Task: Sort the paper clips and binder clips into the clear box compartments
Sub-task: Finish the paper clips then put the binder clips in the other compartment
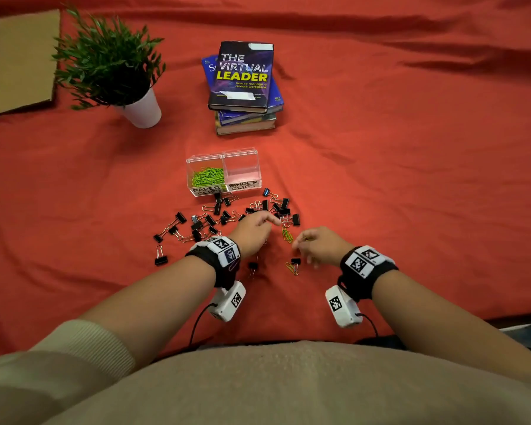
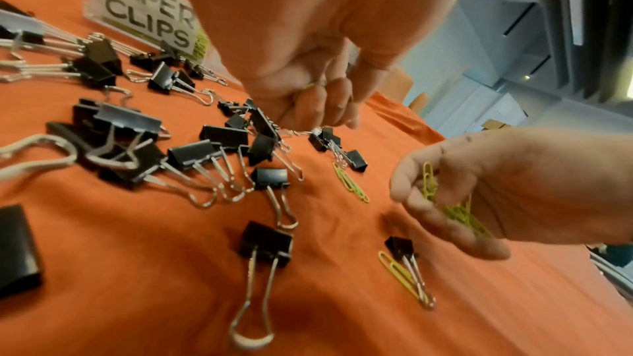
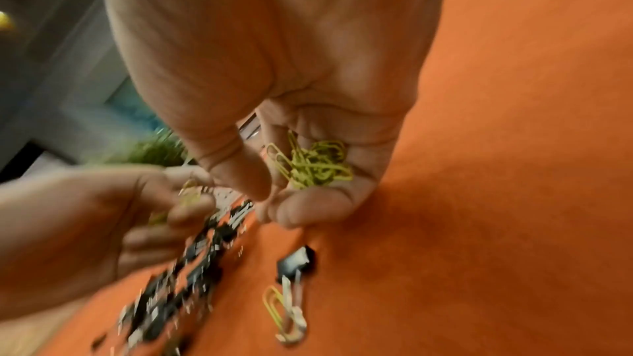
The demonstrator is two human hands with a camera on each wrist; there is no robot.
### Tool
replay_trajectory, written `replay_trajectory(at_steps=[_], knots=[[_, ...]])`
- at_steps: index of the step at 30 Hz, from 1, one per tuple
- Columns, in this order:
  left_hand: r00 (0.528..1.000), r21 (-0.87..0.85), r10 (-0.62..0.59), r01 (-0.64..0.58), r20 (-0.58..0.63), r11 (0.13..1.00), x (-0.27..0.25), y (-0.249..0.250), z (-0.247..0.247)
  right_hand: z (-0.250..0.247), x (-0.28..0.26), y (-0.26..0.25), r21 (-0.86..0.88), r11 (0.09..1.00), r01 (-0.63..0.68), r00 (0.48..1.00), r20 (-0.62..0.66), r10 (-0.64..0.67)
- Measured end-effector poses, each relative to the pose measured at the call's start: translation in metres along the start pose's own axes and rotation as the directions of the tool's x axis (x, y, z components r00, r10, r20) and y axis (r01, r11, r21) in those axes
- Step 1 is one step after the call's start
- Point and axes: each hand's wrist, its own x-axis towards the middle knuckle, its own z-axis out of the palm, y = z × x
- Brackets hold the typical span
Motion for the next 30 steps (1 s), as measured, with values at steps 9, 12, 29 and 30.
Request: replay_trajectory(at_steps=[9, 12, 29, 30], knots=[[0.993, 0.203, -0.099, 0.112, -0.071, 0.973, 0.013, 0.013, 0.018, -0.004, -0.001, 0.014, -0.422, 0.896, 0.137, 0.988, -0.009, -0.155], [0.990, 0.513, -0.028, 0.095, -0.136, 0.853, 0.014, 0.016, 0.031, -0.013, -0.003, 0.017, -0.412, 0.902, 0.133, 0.985, -0.050, -0.168], [0.997, 0.856, 0.072, -0.041, 0.004, 0.516, 0.017, 0.012, 0.041, 0.032, -0.008, 0.004, -0.755, 0.644, 0.119, 0.981, -0.011, -0.194], [0.995, 0.896, 0.097, -0.059, 0.017, 0.441, 0.016, 0.009, 0.041, 0.034, -0.008, 0.003, -0.763, 0.636, 0.114, 0.982, -0.009, -0.187]])
